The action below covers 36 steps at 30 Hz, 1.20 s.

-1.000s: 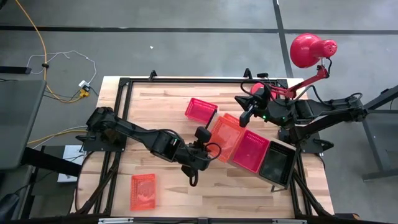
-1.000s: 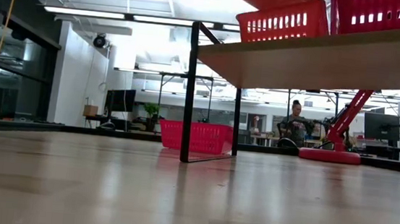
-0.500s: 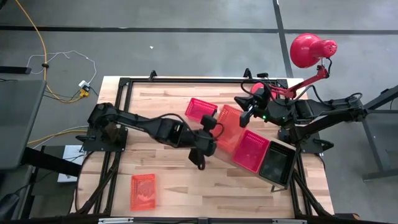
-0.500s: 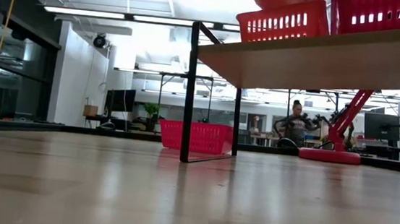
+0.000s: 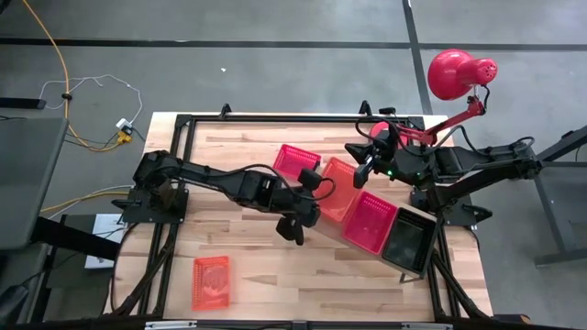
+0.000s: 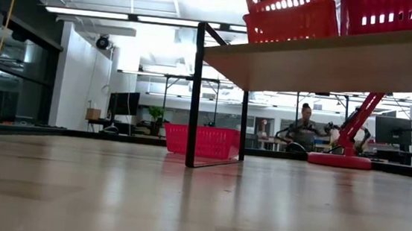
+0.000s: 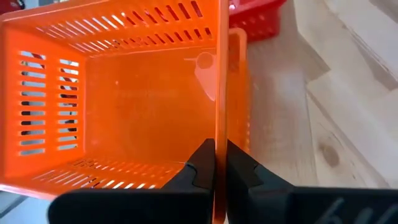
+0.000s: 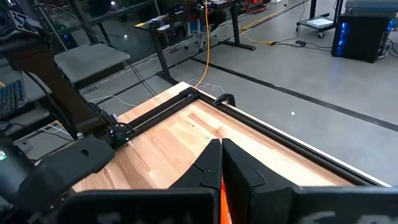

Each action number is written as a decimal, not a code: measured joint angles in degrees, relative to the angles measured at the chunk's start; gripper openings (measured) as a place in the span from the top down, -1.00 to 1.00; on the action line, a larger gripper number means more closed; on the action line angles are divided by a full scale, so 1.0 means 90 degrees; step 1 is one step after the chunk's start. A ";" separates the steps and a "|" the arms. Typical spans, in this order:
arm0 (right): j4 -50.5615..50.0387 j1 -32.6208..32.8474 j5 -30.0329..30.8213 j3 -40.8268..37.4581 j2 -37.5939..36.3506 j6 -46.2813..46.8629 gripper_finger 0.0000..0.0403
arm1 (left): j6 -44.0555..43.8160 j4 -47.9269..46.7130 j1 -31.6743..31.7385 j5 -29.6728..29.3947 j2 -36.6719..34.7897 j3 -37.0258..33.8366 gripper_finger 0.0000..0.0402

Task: Stack baskets on shelf by color
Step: Stack the top orange bin on the orange bin on the shelf

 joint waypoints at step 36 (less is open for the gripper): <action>-0.0005 -0.0002 -0.0015 0.0002 0.0002 -0.0030 1.00 | -0.0624 0.0031 0.0109 0.0009 -0.0186 0.0001 0.11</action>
